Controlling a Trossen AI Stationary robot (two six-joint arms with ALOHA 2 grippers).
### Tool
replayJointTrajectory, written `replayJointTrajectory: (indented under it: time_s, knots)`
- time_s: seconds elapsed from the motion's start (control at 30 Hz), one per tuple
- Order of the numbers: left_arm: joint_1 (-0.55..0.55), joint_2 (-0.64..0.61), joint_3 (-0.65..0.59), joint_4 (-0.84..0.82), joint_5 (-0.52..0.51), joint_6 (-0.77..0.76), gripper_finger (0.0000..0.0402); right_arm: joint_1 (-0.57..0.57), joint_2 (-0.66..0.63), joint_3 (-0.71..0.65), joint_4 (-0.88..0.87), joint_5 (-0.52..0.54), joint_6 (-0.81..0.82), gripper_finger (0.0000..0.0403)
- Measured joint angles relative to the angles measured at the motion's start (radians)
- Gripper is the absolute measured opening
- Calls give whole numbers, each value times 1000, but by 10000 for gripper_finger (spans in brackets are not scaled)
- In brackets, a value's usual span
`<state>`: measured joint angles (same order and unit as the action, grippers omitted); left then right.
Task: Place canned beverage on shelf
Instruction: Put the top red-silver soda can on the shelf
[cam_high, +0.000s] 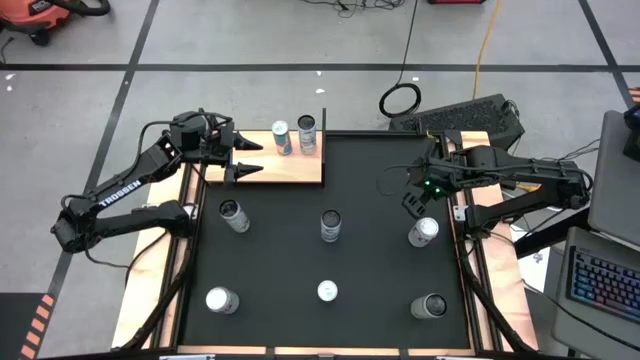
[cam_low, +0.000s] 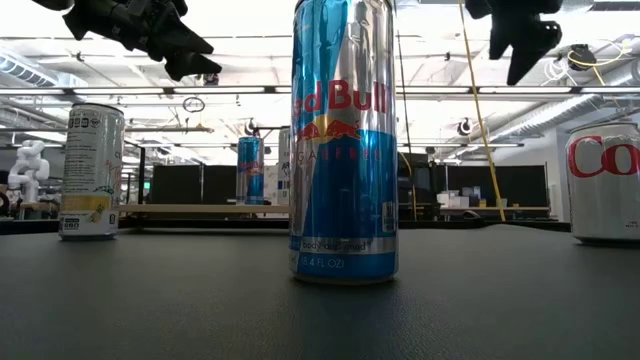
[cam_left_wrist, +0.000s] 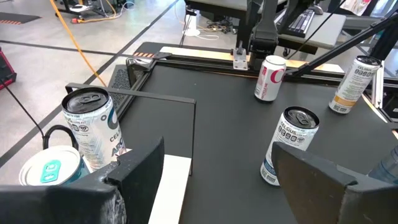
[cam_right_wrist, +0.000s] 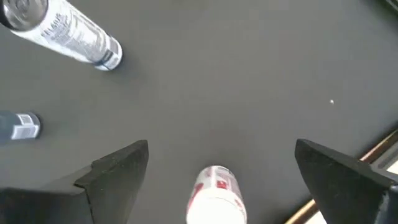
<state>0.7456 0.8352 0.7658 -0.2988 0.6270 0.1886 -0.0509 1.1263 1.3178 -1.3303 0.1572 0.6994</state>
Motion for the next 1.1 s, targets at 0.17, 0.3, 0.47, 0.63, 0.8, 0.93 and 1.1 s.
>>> replayJointTrajectory:
  time_s: [0.17, 0.3, 0.47, 0.63, 0.8, 0.93, 1.1]
  knots:
    - [0, 0, 0, 0, 0, 0, 299, 0, 7, 0, 2, 2, -31, 387]
    - [0, 0, 0, 0, 0, 0, 299, 0, 20, 0, 15, 3, -145, 386]
    - [-1, 0, 0, 0, 0, 0, 299, 0, 42, 0, 39, 1, -215, 387]
    - [-2, 0, 0, 0, -1, 0, 299, 0, 63, 0, 51, -11, -208, 387]
    - [-2, 0, 0, 0, -2, 0, 299, 4, 67, 0, 6, -125, -160, 387]
    - [-2, 0, 0, 0, -2, 0, 299, 27, 68, 0, -100, -131, -93, 387]
    - [-2, 0, 0, -3, -3, 0, 299, 59, 67, 0, -208, -102, 41, 386]
